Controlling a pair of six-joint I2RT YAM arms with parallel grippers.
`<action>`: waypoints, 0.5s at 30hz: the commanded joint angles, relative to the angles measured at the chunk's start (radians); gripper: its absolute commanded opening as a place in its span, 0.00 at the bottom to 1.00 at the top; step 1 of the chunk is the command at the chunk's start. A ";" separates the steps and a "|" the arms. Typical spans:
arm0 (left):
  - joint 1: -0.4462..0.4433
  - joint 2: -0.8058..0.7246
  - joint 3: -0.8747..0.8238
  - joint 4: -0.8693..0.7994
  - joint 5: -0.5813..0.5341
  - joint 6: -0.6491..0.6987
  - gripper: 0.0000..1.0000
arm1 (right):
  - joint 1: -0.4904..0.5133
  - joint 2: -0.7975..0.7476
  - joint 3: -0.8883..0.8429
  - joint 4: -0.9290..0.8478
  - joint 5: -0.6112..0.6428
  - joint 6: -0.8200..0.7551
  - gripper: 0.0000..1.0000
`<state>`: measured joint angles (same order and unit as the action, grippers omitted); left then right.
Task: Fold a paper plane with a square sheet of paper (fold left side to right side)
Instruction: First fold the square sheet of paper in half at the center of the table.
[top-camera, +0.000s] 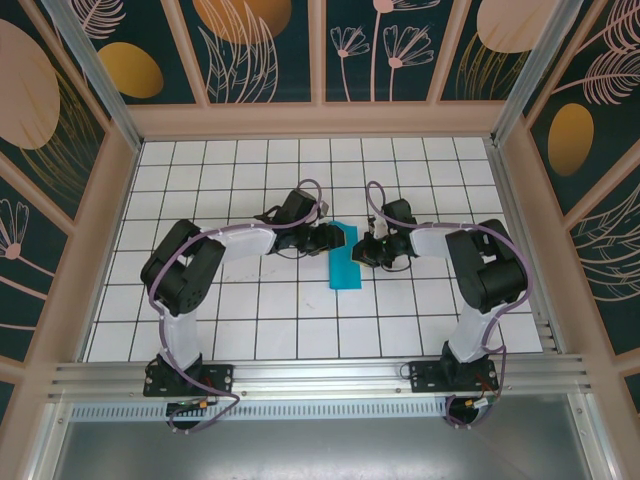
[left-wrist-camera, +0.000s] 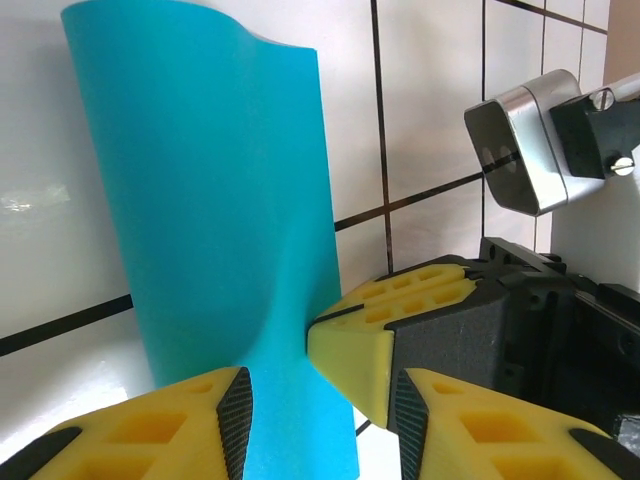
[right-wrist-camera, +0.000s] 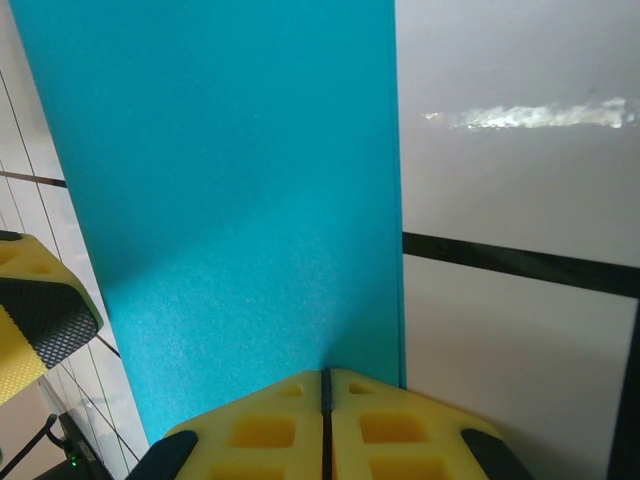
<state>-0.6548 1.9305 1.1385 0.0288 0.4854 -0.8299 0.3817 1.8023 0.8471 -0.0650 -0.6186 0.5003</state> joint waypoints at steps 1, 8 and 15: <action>-0.003 0.034 0.000 -0.018 -0.012 0.028 0.45 | 0.011 0.062 -0.005 -0.084 0.118 -0.030 0.10; -0.003 0.044 0.013 -0.084 -0.088 0.064 0.44 | 0.012 0.065 -0.005 -0.097 0.126 -0.037 0.10; -0.003 0.055 0.008 -0.107 -0.116 0.081 0.44 | 0.013 0.068 -0.007 -0.102 0.132 -0.040 0.10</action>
<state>-0.6548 1.9610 1.1389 -0.0353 0.4023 -0.7811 0.3824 1.8076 0.8585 -0.0837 -0.6170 0.4793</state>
